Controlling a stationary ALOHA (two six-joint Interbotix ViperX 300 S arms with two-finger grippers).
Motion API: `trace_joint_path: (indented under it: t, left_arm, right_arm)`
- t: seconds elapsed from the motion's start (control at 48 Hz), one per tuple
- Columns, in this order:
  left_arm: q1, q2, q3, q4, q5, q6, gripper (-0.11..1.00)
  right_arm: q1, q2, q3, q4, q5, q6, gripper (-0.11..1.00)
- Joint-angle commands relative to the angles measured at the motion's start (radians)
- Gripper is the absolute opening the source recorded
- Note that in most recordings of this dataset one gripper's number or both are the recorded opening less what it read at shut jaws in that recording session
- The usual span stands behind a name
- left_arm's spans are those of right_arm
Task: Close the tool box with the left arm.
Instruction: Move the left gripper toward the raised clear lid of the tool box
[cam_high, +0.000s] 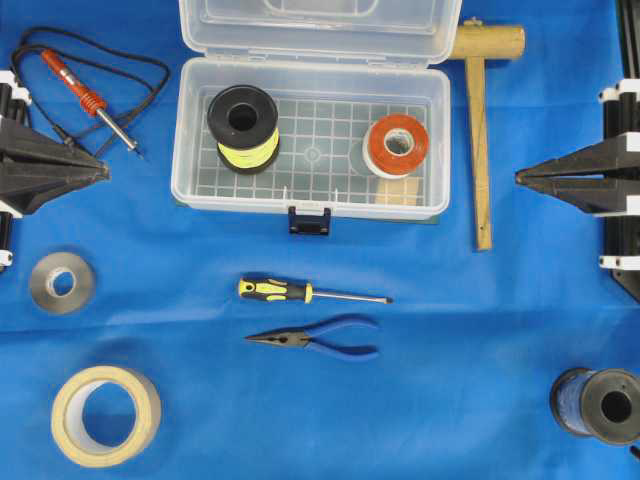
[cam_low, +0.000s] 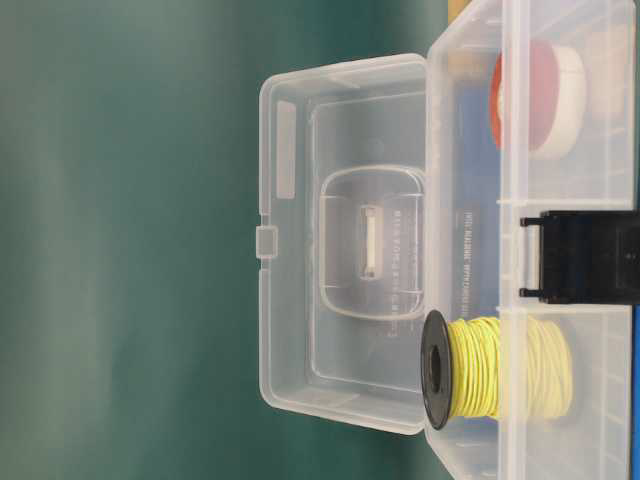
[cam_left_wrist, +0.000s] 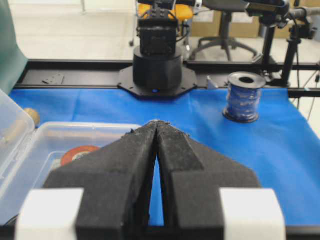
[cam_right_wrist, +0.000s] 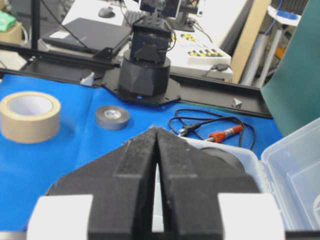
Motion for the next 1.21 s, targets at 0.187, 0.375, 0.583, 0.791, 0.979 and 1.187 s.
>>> trace_joint_path:
  t: [0.187,0.375,0.583,0.791,0.979,1.187]
  left_arm:
    - [0.012,0.046,-0.077,-0.037,0.035,0.012,0.0]
    - [0.107,0.078,-0.204,-0.035,0.218,0.015,0.0]
    - [0.262,0.138,-0.351,-0.034,0.383,0.064,0.01]
    - [0.414,0.235,-0.449,-0.034,0.426,0.123,0.23]
    - [0.518,0.371,-0.529,-0.034,0.439,0.213,0.76]
    - [0.601,0.552,-0.661,-0.02,0.499,0.232,0.9]
  right_arm:
    - [-0.005,0.029,-0.063,0.002,0.071,0.003,0.0]
    - [-0.017,0.029,-0.063,0.002,0.089,0.003,0.0]
    - [-0.021,0.034,-0.061,0.002,0.103,0.003,0.0]
    - [-0.023,0.035,-0.061,0.002,0.123,0.005,0.0]
    - [-0.021,0.037,-0.06,0.002,0.135,0.005,0.0]
    - [-0.021,0.046,-0.057,0.002,0.144,0.006,0.0]
